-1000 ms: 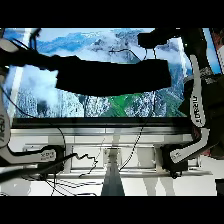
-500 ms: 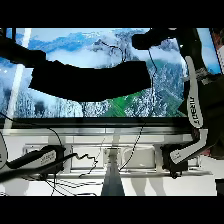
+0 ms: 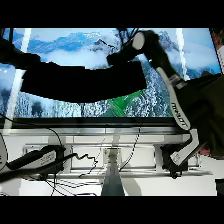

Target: Fold the clothes and pants, and hang the long-sleeved shirts on hangers.

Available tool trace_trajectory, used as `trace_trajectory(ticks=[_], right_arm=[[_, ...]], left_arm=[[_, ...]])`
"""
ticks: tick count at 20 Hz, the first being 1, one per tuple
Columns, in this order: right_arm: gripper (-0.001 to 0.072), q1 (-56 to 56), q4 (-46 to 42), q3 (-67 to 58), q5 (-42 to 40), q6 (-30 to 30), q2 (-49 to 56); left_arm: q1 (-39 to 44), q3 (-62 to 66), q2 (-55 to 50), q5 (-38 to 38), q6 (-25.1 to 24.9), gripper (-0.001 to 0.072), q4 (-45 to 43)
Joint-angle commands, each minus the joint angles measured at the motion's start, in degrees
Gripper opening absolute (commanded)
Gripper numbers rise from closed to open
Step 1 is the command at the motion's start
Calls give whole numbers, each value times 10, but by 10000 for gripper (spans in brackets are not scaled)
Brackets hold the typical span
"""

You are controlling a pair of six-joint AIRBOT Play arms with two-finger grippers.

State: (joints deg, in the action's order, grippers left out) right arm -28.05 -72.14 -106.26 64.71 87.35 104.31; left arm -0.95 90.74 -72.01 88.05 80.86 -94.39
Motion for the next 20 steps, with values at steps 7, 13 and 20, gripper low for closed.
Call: trace_trajectory(ticks=[7,13,20], right_arm=[[13,-55,-20,10,-43,0,22],[13,-37,-28,10,-42,0,22],[12,-87,44,24,-179,21,26]], left_arm=[[105,3,4,-59,5,11,120],[96,3,3,-68,26,10,-84],[62,3,-1,-49,23,11,-24]])
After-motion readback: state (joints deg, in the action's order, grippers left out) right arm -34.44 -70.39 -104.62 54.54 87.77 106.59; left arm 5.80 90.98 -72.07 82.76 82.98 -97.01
